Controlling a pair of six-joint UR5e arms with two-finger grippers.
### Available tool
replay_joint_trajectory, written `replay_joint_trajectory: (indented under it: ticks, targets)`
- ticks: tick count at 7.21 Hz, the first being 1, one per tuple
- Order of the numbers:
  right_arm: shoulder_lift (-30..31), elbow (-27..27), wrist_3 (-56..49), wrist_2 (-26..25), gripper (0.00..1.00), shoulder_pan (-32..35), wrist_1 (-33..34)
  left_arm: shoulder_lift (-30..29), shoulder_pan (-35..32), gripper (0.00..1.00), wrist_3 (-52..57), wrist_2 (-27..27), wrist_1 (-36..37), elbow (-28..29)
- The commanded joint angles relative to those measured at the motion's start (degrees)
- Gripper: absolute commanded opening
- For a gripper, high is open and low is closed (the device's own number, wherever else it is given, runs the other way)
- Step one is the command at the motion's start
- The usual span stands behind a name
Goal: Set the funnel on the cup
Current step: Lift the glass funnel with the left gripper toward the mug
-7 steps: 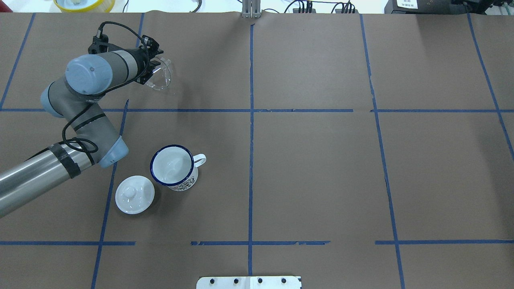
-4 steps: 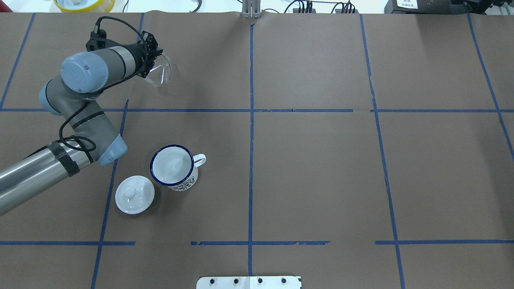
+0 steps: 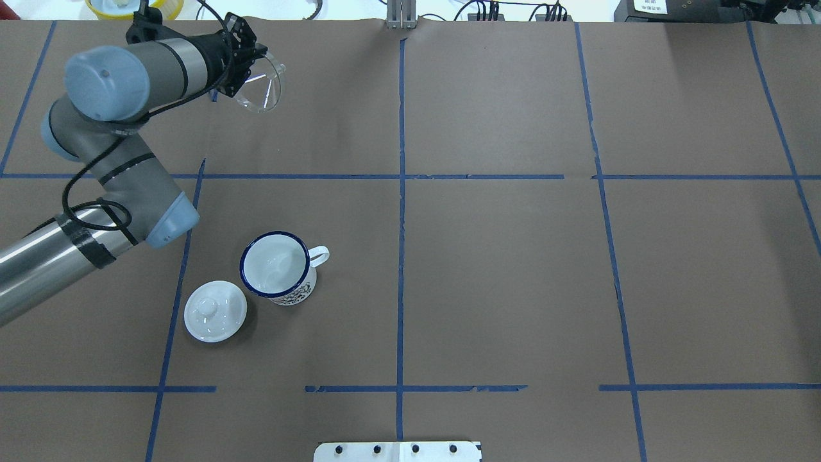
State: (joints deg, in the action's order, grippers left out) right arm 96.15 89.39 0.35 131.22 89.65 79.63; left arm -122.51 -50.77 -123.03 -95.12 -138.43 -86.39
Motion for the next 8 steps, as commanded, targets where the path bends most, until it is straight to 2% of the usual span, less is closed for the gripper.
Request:
replay_joint_trajectory:
  ticks: [1,3,4,5,6,7,8]
  targets:
    - [0.0,0.0,0.0,0.0,1.0,0.0,0.0,-0.09,-2.05,0.0,6.63,-7.43,21.59,-16.8]
    - [0.0,0.0,0.08,0.0,1.0,0.0,0.0,-0.71,-2.14,0.0,13.14,-13.22,43.92,-30.17]
    - [0.0,0.0,0.0,0.0,1.0,0.0,0.0,-2.71,-2.14,0.0,15.95,-14.99,54.91,-34.76]
    - [0.0,0.09,0.0,0.0,1.0,0.0,0.0,-6.3,-1.7,0.0,18.94,-17.88,66.77,-36.29]
    - [0.0,0.0,0.0,0.0,1.0,0.0,0.0,-8.77,0.39,0.0,23.75,-19.56,75.07,-36.83]
    - [0.0,0.0,0.0,0.0,1.0,0.0,0.0,-9.49,3.11,0.0,28.85,-19.58,80.54,-36.74]
    - [0.0,0.09,0.0,0.0,1.0,0.0,0.0,-9.5,5.22,0.0,32.29,-19.58,81.82,-35.96]
